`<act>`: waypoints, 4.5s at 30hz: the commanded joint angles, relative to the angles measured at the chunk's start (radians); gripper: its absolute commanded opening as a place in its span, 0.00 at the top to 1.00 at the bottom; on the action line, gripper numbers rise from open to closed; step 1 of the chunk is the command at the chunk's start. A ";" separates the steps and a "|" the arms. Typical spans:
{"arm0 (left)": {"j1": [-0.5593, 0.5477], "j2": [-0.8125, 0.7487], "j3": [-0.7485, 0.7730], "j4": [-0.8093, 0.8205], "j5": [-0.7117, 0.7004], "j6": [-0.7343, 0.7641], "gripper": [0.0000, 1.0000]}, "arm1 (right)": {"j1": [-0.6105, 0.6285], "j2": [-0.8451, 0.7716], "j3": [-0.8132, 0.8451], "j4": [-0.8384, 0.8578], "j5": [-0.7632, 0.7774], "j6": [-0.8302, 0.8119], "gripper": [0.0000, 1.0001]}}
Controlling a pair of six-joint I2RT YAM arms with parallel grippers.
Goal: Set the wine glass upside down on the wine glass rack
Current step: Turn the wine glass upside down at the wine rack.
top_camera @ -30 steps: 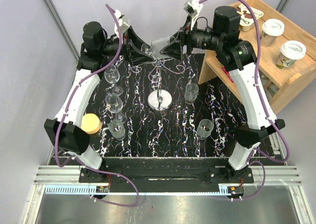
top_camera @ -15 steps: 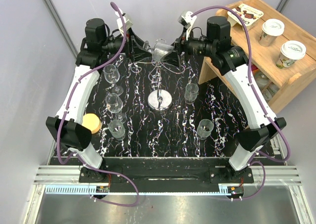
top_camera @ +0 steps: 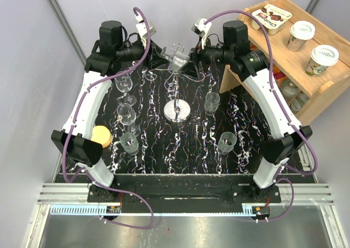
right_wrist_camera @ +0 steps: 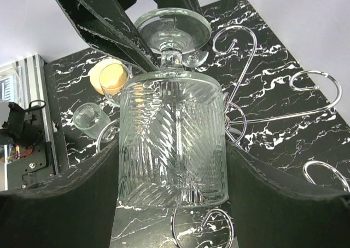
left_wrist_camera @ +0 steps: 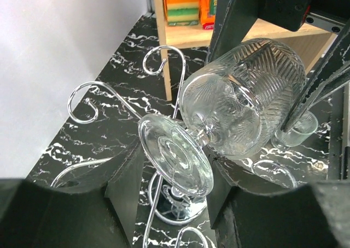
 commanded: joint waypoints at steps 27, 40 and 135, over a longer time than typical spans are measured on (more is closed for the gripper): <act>-0.104 -0.032 0.139 -0.024 0.063 0.077 1.00 | 0.111 0.299 0.382 -0.354 0.245 -0.205 0.15; -0.107 -0.050 0.107 -0.047 0.035 0.121 1.00 | 0.114 0.281 0.429 -0.381 0.293 -0.216 0.14; 0.018 -0.418 -0.227 0.022 -0.186 -0.021 0.01 | 0.094 -0.533 -1.206 1.369 0.060 0.259 1.00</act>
